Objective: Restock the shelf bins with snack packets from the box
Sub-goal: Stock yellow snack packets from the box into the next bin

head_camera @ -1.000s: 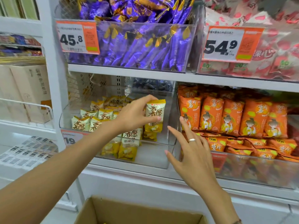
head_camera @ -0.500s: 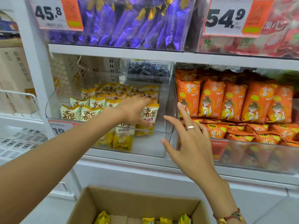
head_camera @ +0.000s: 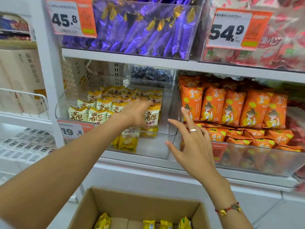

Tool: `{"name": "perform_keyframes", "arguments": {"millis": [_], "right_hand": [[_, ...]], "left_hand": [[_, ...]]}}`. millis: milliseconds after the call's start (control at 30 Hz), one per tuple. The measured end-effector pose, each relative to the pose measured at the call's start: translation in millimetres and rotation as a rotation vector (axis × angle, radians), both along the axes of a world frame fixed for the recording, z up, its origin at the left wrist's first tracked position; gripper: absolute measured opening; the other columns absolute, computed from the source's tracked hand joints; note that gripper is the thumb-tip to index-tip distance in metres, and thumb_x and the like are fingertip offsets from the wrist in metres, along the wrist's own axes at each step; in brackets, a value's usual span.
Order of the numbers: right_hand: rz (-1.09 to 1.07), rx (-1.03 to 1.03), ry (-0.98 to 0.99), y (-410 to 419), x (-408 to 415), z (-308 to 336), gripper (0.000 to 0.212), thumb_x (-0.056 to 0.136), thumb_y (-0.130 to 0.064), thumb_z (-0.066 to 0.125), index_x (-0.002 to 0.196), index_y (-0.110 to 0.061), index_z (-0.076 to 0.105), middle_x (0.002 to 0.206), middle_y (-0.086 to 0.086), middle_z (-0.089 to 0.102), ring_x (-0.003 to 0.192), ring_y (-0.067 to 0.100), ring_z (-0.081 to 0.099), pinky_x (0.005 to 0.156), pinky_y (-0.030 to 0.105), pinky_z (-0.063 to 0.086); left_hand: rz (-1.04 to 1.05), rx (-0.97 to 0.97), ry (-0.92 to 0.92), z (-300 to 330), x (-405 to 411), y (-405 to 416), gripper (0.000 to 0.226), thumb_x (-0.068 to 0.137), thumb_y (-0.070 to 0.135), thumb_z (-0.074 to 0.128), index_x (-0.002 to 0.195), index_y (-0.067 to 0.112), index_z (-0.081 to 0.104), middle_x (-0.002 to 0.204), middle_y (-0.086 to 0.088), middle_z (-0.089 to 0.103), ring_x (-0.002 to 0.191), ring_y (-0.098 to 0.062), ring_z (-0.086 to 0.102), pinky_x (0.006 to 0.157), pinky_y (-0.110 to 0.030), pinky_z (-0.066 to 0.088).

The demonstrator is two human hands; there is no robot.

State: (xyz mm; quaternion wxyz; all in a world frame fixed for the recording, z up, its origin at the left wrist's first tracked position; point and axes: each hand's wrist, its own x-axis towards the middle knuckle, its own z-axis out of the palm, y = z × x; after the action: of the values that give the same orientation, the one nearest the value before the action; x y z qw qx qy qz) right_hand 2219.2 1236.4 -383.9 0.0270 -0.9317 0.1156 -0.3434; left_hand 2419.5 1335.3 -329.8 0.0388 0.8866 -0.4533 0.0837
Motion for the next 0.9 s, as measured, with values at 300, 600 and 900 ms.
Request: {"name": "perform_keyframes", "arguments": {"millis": [300,600,900], "right_hand": [[0.167,0.11,-0.395,40.7,-25.5,-27.4,0.012,0.086,-0.027,0.066,0.093,-0.018,0.071,0.098,-0.001,0.062,0.091,0.013,0.054,0.073,0.022,0.043],[-0.011,0.398,0.689,48.1,-65.3,-191.1,0.017,0.093,-0.039,0.051,0.106,-0.034,0.061,0.08,-0.018,0.057,0.093,0.008,0.061,0.07,0.025,0.04],[-0.055,0.488,0.943,80.8,-54.0,-280.0,0.042,0.099,-0.032,0.043,0.14,-0.025,0.037,0.146,0.0,0.038,0.12,0.022,0.054,0.091,0.033,0.046]], "left_hand": [[-0.17,-0.833,-0.206,-31.4,-85.7,86.8,0.028,0.088,0.021,0.064,0.115,0.018,0.062,0.116,0.004,0.062,0.11,-0.017,0.054,0.089,-0.031,0.043],[0.265,-0.536,0.329,-247.6,-146.1,156.4,0.022,0.085,0.018,0.063,0.102,0.033,0.063,0.103,0.02,0.059,0.1,-0.007,0.057,0.072,-0.027,0.048],[0.526,-0.052,0.63,-350.1,-157.3,178.2,0.048,0.099,0.025,0.044,0.146,0.025,0.033,0.148,0.005,0.036,0.137,-0.016,0.034,0.107,-0.026,0.034]]}}
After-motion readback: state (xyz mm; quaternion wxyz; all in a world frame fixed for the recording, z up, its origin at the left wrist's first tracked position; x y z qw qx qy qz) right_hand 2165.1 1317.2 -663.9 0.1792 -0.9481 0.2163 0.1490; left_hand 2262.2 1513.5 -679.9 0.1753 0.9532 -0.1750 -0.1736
